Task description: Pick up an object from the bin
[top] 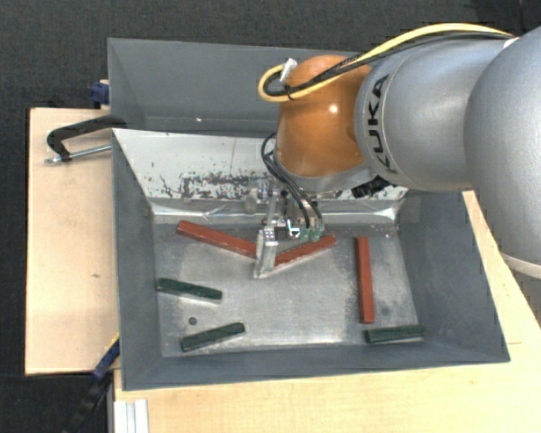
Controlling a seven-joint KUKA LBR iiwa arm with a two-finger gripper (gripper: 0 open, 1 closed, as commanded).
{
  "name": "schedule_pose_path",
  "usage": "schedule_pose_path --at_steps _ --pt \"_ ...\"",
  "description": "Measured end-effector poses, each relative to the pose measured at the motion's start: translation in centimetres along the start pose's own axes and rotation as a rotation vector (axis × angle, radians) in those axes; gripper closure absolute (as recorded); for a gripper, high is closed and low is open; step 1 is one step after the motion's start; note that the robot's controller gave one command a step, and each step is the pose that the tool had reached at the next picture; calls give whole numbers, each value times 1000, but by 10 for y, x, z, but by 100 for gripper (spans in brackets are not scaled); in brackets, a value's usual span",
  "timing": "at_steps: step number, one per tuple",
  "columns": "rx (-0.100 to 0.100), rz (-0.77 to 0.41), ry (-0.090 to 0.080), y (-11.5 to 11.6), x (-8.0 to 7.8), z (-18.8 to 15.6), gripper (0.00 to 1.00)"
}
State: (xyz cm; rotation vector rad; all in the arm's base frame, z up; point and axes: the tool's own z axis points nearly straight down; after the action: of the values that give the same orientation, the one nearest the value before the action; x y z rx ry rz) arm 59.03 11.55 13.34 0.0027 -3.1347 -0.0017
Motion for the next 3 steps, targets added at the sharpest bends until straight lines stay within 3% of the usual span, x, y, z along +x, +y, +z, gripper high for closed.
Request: schedule_pose_path --at_steps 1,2,3 --pt "-1 1 -8 0 -2 -5 0" --pt "-2 40 -13 -16 -10 35 0" --pt "-1 62 -8 -9 7 62 100"
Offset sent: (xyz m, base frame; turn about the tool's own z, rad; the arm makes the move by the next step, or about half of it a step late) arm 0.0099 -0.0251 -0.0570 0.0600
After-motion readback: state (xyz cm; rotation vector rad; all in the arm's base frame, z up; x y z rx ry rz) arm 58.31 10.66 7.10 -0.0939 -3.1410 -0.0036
